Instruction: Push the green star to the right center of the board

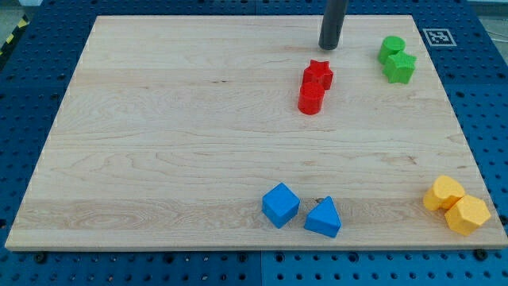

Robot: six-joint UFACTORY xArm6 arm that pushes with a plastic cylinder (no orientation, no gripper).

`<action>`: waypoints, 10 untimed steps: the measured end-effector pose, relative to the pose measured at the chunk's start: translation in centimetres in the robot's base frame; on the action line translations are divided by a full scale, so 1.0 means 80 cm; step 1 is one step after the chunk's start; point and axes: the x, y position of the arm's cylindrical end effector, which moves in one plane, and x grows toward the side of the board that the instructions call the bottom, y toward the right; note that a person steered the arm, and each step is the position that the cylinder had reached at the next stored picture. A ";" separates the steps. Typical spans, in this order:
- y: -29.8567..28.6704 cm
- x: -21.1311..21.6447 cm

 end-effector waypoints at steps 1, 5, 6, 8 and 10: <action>0.016 -0.036; 0.164 0.020; 0.166 0.040; 0.146 0.040; 0.131 0.040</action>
